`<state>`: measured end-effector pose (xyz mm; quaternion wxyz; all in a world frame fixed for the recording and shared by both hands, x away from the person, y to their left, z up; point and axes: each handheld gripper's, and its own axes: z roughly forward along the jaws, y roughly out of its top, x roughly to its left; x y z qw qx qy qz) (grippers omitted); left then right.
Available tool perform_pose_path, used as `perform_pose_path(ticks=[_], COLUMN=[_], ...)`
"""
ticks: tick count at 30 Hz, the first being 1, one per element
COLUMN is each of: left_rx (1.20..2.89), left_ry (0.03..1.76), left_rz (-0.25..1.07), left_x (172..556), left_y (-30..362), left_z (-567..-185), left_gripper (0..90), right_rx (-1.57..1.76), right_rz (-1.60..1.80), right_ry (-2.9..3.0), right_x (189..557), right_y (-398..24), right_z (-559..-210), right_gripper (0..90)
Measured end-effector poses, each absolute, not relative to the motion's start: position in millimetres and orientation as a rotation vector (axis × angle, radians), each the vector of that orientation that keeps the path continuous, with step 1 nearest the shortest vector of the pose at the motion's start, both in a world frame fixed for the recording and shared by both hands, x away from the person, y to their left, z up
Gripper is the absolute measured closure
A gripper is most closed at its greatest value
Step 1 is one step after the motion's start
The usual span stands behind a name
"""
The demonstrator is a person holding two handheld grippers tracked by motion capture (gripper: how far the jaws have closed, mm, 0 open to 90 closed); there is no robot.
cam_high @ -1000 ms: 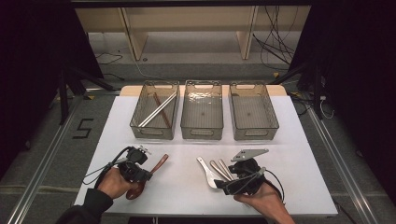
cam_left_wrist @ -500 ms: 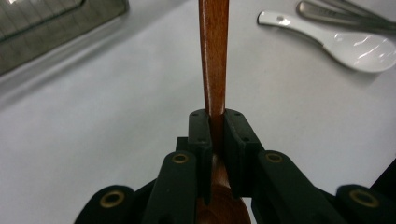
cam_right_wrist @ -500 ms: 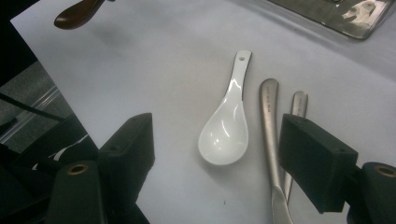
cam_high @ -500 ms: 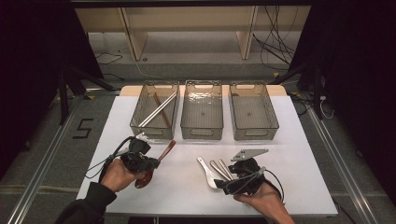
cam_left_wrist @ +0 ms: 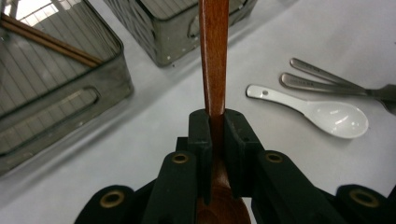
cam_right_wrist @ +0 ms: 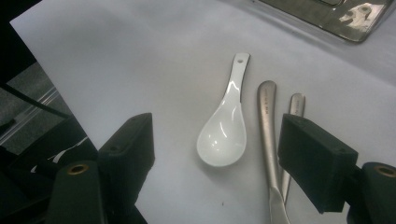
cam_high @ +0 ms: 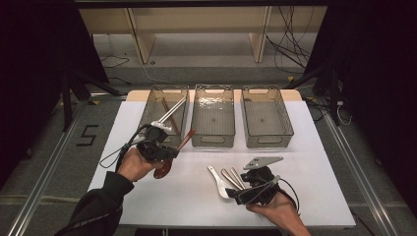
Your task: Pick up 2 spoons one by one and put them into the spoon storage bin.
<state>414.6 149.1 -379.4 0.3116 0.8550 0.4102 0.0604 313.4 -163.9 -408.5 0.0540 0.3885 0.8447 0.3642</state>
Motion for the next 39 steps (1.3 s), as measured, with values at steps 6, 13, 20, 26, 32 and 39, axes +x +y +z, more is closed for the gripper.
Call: perform_pose_path(ticks=[6, 13, 20, 26, 32, 39], left_rx=[2.237, 2.19, 2.143, 2.099, 2.088, 2.104], left_ry=[1.085, 1.067, 1.076, 1.09, 1.1, 1.106], left_rz=[0.187, 0.216, 0.219, 0.243, 0.246, 0.254], left_x=[436.1, 459.6, 487.1, 513.1, 533.0, 545.7], left_y=[142.1, 132.1, 115.0, 103.4, 89.6, 73.3], left_z=[-364.4, -347.9, -343.1, -337.4, -336.2, -345.5], left_gripper=[81.4, 81.4, 81.4, 81.4, 81.3, 81.4], right_rx=[1.182, 1.179, 1.173, 1.173, 1.168, 1.172], right_rz=[1.107, 1.109, 1.106, 1.106, 1.11, 1.114], right_ry=[2.564, 2.565, 2.568, 2.571, 2.575, 2.577], right_x=[313.4, 313.6, 313.5, 313.8, 313.9, 314.3], right_y=[-163.8, -164.2, -163.5, -163.8, -163.8, -165.4], right_z=[-408.2, -408.2, -408.5, -408.7, -408.9, -408.9], right_gripper=[27.9, 27.9, 27.9, 27.9, 27.9, 27.9])
